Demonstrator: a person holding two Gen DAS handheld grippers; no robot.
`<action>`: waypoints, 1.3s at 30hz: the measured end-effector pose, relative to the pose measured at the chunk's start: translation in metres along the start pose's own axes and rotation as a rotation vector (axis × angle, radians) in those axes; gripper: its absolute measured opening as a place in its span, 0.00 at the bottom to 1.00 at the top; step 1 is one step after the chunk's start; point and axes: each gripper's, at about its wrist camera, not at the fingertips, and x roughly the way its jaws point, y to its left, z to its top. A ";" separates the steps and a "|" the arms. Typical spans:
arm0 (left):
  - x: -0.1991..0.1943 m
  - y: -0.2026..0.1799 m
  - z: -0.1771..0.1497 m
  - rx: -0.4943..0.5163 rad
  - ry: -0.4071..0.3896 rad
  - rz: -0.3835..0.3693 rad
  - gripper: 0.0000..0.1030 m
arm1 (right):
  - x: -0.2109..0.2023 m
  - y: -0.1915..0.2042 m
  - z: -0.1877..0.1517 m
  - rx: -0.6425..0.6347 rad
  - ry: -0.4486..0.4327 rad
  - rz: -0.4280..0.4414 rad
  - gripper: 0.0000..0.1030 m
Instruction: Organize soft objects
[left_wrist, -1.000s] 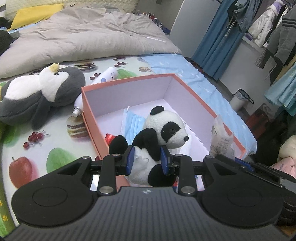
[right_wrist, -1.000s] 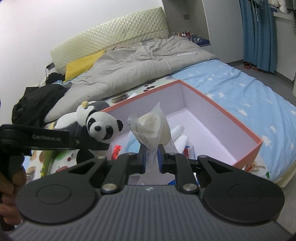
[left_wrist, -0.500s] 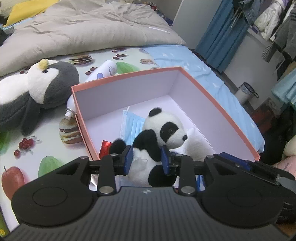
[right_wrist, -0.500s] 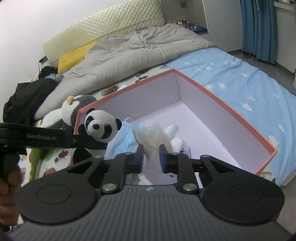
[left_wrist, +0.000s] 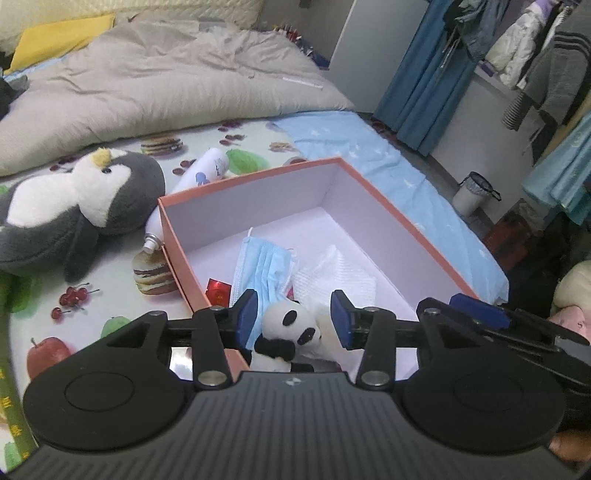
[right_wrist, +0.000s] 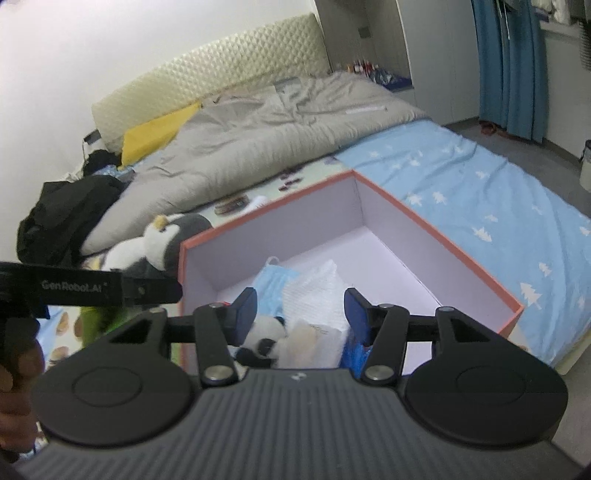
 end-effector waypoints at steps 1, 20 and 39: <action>-0.010 -0.001 -0.001 0.009 -0.011 0.000 0.50 | -0.007 0.004 0.001 -0.005 -0.011 0.003 0.54; -0.165 -0.023 -0.056 0.084 -0.204 0.004 0.95 | -0.132 0.055 -0.018 -0.067 -0.150 0.005 0.54; -0.219 -0.024 -0.129 0.032 -0.210 0.011 0.99 | -0.168 0.073 -0.064 -0.081 -0.065 -0.001 0.53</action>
